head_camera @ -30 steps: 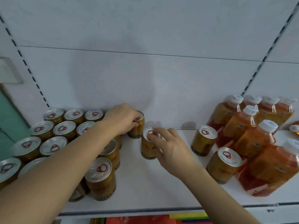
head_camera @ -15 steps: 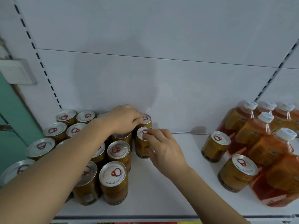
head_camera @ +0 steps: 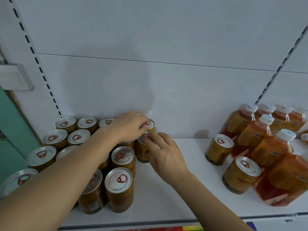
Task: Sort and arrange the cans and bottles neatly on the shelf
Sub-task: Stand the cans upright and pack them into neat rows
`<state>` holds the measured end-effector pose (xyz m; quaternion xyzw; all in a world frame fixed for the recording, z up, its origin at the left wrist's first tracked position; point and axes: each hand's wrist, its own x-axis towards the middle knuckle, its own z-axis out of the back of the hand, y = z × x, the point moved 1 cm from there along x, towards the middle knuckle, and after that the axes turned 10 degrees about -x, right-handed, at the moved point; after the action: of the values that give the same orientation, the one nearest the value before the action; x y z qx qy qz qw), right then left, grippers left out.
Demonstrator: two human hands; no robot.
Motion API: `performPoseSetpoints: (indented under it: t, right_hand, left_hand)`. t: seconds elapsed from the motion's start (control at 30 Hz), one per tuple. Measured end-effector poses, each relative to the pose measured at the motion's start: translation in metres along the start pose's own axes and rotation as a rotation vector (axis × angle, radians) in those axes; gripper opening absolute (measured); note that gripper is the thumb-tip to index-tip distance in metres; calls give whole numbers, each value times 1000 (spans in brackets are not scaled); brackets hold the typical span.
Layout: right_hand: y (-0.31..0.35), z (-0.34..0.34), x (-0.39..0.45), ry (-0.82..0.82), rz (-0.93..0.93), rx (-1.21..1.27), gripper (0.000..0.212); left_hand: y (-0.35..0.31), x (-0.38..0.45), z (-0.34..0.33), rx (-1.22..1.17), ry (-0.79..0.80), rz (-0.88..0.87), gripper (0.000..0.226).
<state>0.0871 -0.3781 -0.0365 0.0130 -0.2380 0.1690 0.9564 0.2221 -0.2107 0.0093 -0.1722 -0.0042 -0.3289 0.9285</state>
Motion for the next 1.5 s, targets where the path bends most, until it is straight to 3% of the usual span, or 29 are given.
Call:
performPoseSetpoints:
  t: [0.17,0.5,0.77,0.97,1.1,1.23,1.5]
  right_hand:
    - [-22,27,-21,47,-162,-126,59]
    - [-78,98,-119,139,-638,-428,56]
    - [-84,92,-160,206,-816,-348,59]
    - [-111,81,-176,140,-720,-212,58]
    - [-122,76,-179,-7,-558,-95,46]
    - [-106,71,-170,-80,-425,-5,40]
    - [-19,61,-144,-74,-230,149,44]
  left_hand:
    - [-27,4,1,7,-71,-71,42]
    - [-148,43,-31,-6,21,-259,55]
    - [-214,66,-88,-122,75,-228,72]
    - [-224,72,-97,-154,50,-142,47]
    - [-209,48,-84,-123,77,-76,62]
    - [-188,8,-61,-53,127,-24,63]
    - [-139,-61,-16,127,158,8,16]
